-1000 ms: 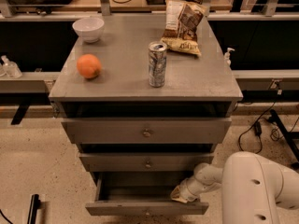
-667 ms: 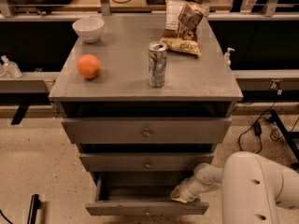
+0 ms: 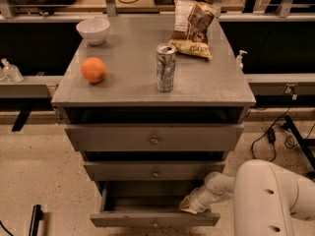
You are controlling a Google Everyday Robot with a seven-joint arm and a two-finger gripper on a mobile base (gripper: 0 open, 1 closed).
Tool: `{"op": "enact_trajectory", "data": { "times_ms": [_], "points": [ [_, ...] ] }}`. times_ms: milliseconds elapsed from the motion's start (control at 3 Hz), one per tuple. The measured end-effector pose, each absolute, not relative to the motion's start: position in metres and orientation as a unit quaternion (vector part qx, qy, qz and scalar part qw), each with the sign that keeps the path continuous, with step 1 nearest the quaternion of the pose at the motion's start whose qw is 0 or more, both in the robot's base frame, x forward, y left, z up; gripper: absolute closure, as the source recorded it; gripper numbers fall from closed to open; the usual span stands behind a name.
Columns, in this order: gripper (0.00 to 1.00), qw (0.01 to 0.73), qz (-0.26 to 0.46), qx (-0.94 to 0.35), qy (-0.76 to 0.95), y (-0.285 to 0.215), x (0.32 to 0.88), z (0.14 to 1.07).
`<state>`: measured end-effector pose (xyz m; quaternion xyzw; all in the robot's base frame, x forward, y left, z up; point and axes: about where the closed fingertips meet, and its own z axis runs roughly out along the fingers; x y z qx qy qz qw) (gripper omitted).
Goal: Open bottom drawer
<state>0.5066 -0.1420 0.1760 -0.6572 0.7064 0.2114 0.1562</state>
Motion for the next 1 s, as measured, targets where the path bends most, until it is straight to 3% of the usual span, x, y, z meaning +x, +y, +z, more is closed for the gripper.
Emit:
{"op": "enact_trajectory", "data": {
  "times_ms": [667, 1000],
  "points": [
    [0.59, 0.156, 0.211, -0.657, 0.706, -0.1419, 0.5065, 0.1760],
    [0.54, 0.156, 0.211, -0.657, 0.706, -0.1419, 0.5065, 0.1760]
  ]
}}
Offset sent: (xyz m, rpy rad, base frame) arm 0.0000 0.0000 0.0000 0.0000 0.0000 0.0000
